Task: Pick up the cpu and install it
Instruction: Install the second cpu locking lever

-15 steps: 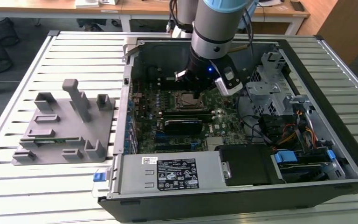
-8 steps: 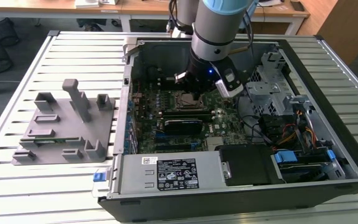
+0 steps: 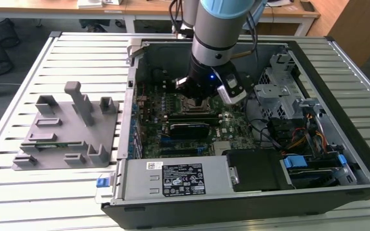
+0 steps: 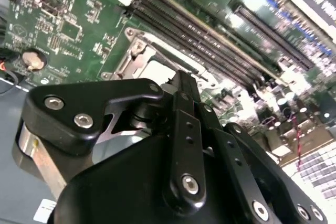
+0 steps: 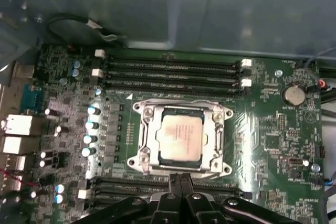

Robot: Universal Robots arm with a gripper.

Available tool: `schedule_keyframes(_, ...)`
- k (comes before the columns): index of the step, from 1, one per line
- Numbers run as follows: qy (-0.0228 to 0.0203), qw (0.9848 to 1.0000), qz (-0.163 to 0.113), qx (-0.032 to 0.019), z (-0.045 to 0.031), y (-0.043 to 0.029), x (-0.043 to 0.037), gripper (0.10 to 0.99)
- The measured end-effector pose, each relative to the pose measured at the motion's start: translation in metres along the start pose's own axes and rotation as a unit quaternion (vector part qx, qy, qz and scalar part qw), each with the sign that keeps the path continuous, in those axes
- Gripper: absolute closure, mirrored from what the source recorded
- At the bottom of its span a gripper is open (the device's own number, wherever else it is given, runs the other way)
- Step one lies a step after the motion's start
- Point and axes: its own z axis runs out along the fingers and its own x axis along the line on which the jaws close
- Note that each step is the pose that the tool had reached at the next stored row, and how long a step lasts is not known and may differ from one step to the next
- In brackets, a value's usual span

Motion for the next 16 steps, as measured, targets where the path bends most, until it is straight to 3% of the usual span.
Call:
schedule_keyframes(5, 0.0, 1.0, 0.0, 0.0, -0.0005, -0.0064, 0.0055, 0.98)
schedule_keyframes(10, 0.0, 1.0, 0.0, 0.0001, 0.0007, -0.0067, 0.0122, 0.98)
schedule_keyframes(16, 0.0, 1.0, 0.0, 0.0001, 0.0105, -0.0084, 0.0146, 0.98)
